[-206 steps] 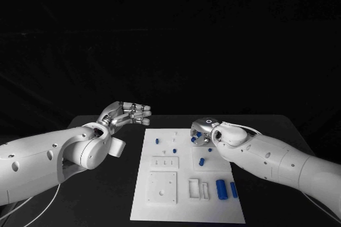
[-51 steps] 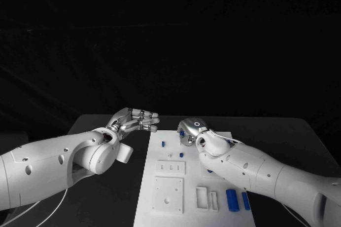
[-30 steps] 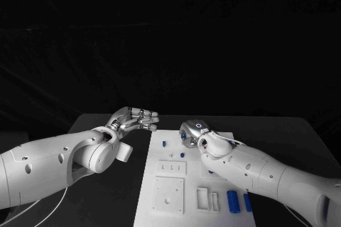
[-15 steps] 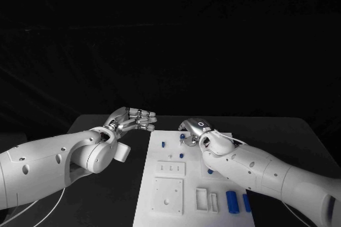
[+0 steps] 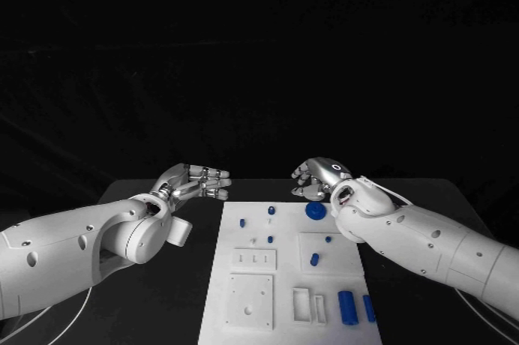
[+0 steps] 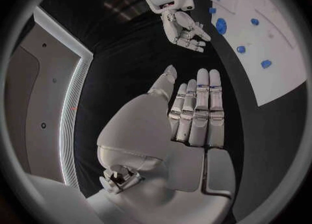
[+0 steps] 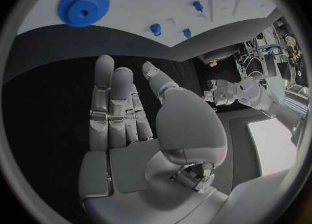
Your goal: Assemble the parts on the task board
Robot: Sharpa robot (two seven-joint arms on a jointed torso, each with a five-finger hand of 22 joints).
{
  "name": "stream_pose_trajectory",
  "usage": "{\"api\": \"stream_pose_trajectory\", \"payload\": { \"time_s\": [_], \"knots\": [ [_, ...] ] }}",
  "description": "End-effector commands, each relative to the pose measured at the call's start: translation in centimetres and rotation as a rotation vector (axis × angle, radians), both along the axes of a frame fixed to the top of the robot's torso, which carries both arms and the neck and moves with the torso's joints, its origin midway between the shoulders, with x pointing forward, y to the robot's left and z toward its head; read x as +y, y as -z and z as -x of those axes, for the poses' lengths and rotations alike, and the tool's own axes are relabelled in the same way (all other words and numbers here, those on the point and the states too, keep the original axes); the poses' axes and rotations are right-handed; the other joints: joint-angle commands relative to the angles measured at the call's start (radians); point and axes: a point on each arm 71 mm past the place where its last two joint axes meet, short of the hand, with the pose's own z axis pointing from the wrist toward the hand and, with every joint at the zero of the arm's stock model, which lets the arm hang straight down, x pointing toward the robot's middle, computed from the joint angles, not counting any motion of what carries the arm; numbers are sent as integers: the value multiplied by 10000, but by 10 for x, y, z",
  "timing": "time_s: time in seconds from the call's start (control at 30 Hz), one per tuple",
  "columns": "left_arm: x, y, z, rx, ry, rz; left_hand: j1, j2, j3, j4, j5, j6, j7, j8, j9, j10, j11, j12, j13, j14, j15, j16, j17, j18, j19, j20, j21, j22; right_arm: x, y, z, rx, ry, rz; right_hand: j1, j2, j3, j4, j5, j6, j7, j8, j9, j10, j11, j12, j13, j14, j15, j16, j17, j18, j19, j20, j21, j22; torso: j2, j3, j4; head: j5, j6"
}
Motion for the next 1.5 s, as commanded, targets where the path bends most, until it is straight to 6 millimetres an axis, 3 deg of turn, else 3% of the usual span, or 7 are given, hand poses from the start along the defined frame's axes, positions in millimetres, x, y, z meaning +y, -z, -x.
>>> {"api": "stream_pose_trajectory", "payload": {
  "time_s": [0.03,0.13,0.2,0.23,0.43,0.8,1.5],
  "knots": [
    [1,-1,-1,-84,69,9,-54,-49,-24,-41,42,-52,-33,-28,-12,-67,-17,50,9,3,55,16,-8,-91,-10,42,9,-9,-13,3,-1,1093,20,4,10,-69,-175,-119,192,-54,-117,30,4,1400,-429,159,261,-26,-305,77,131,-427,341,-319,89,64,-23,34,-121,40,-5],
    [3,-1,-2,-91,34,-1,-54,-49,-24,-41,42,-52,-33,-28,-12,-67,-17,50,9,3,55,16,-8,-91,-10,42,9,-9,-29,6,-3,1633,160,112,269,-46,-1129,-155,402,-68,-191,41,9,1891,-713,1734,1949,3,-517,164,381,-810,355,-620,192,168,-15,62,-150,50,-3],
    [3,-1,-2,-93,26,-6,-54,-49,-24,-41,42,-52,-33,-28,-12,-67,-17,50,9,3,55,16,-8,-91,-10,42,9,-9,-36,9,-5,2094,186,188,411,240,-1795,-59,539,-123,-178,57,2,-308,-728,6371,6699,-303,-507,987,1537,-804,269,-634,791,757,-10,65,-141,35,-17],
    [3,-1,-3,-93,25,-8,-54,-49,-24,-41,42,-52,-33,-28,-12,-67,-17,50,9,3,55,16,-8,-91,-10,42,9,-9,-40,11,-6,2306,205,233,332,325,-1794,-234,610,-89,-188,5,-7,-772,-718,7348,7729,-332,-498,1205,2168,-723,275,-583,1168,1139,-11,60,-131,17,-23],
    [3,-1,-4,-93,39,-13,-41,-44,-23,-41,47,-49,-34,-30,-13,-68,-17,50,9,-1,56,12,-10,-91,-8,41,8,-18,-52,19,-9,3203,328,508,89,409,-1990,-171,882,-107,-177,41,25,138,-661,10116,10390,-155,-410,2138,4635,-637,301,-501,3186,2691,-9,45,-89,-54,-51],
    [3,0,-5,-84,40,-20,-41,-44,-23,-41,47,-49,-34,-30,-13,-68,-17,50,9,-1,56,12,-10,-91,-8,41,8,-18,-58,29,-10,3844,367,725,296,345,-2363,187,994,-720,-23,28,13,377,-523,10673,11144,-23,-303,2240,5610,-530,343,-382,3665,3568,-10,25,-112,-70,-148],
    [4,0,-5,-61,48,-26,-42,-22,-21,-47,50,-62,-30,-30,-13,-71,-16,50,9,-3,56,12,-10,-91,-13,41,14,-32,-56,42,-11,3878,428,660,85,465,-2333,287,1504,-767,-12,22,7,456,-514,10870,11338,16,-291,2280,5832,-535,419,-368,3642,3934,-5,16,-94,-148,-213]
  ]
}}
